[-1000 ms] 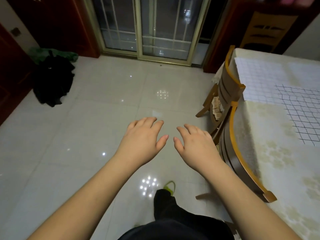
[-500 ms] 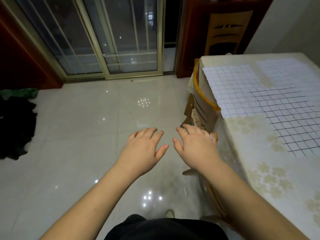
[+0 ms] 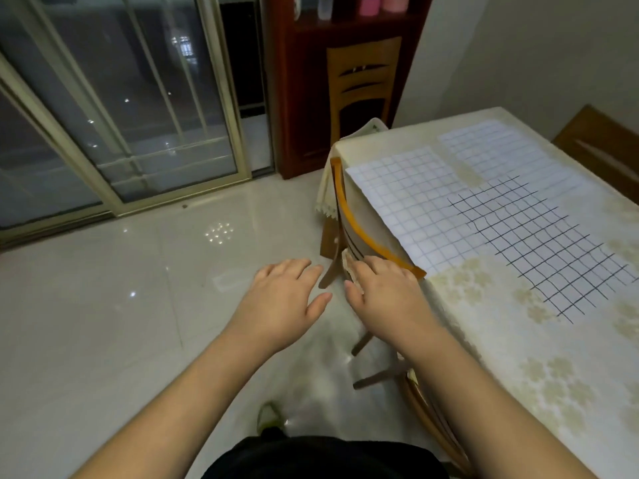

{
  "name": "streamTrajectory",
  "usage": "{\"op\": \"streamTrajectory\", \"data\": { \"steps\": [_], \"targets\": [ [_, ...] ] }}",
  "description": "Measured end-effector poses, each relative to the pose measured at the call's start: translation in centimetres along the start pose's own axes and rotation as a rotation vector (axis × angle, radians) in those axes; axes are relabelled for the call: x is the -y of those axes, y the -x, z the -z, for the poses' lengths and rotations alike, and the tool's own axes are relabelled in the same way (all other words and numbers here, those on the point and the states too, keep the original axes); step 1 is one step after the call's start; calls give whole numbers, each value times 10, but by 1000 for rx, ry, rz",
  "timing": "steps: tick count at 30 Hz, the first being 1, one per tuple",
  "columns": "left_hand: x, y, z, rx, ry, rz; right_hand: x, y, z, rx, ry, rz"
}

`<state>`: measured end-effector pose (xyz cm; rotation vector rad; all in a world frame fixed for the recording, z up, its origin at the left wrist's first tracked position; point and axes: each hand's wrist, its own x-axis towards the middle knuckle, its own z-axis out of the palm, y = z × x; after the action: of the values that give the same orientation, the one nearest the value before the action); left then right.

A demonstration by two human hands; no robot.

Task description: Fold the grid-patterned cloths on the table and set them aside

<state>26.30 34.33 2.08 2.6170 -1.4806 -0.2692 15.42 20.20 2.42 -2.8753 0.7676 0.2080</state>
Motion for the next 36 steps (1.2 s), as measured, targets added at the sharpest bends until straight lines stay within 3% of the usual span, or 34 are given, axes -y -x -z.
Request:
{"op": "streamTrajectory", "data": {
  "steps": [9,15,22,36],
  "targets": [
    [41,-98,19,-5,-8,-232,2,-64,21,11,-63,-215],
    [28,-175,10,-10,28,-366,-41,-98,17,21,-70,-342],
    [-1,-275,2,115,-16,-528,-103,-157,19,-1,-158,-469],
    [-22,-427,-8,247,-47,-576,-167,-225,20,80,-225,-588]
  ]
}}
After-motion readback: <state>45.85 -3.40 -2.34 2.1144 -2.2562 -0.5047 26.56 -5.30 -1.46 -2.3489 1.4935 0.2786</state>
